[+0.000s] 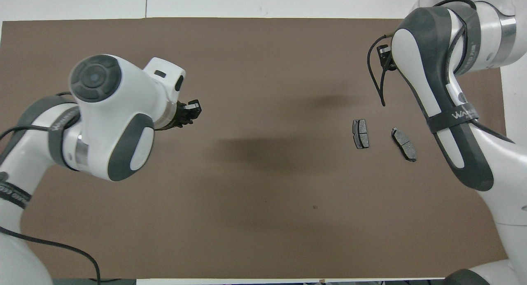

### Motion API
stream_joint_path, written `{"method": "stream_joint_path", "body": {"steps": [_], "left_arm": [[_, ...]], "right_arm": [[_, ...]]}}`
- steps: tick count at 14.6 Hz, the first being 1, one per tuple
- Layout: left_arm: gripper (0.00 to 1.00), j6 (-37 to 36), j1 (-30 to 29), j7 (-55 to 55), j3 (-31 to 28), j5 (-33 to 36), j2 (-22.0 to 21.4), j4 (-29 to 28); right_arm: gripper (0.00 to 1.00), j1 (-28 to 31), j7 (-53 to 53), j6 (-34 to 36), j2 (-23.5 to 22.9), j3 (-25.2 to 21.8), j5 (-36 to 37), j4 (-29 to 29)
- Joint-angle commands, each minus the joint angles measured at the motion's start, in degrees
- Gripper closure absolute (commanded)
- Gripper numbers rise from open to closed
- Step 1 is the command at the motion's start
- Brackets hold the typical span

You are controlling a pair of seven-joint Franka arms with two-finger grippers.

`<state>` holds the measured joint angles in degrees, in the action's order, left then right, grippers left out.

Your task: Place bearing gear from tray to pile

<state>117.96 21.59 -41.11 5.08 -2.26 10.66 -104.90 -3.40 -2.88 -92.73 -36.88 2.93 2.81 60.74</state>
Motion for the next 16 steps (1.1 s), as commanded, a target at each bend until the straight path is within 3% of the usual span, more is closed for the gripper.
{"method": "stream_joint_path", "body": {"steps": [1,3,6,13,14,15,16], "left_arm": [[0.83,1.92,6.35,-8.34,-1.38,0.59,13.02,10.47],[0.83,5.15,6.98,-9.69,-1.47,2.08,16.40,12.35],[0.83,10.26,6.10,-9.60,-1.65,2.88,16.67,7.80],[0.77,13.25,5.57,-9.60,-1.65,3.93,15.97,3.21],[0.69,13.43,5.57,-9.60,-1.65,3.93,15.97,3.21],[0.21,13.00,5.57,-9.69,-1.73,3.93,15.97,3.47],[0.00,11.86,5.48,-9.69,-1.82,4.11,15.88,4.08]], "right_arm": [[1.00,1.98,-2.30,-11.98,2.07,0.93,1.84,12.61],[1.00,2.51,-2.31,-21.31,1.29,0.85,3.94,18.25],[1.00,4.10,-3.53,-29.41,0.93,0.85,5.10,23.18],[1.00,5.24,-5.12,-33.48,-0.21,0.85,5.01,24.78],[1.00,5.15,-5.03,-33.48,-0.21,0.85,4.92,24.78],[1.00,5.15,-5.03,-33.48,-0.21,0.85,4.92,24.78],[0.49,5.15,-4.77,-33.39,-0.21,0.85,4.92,24.78]]}}
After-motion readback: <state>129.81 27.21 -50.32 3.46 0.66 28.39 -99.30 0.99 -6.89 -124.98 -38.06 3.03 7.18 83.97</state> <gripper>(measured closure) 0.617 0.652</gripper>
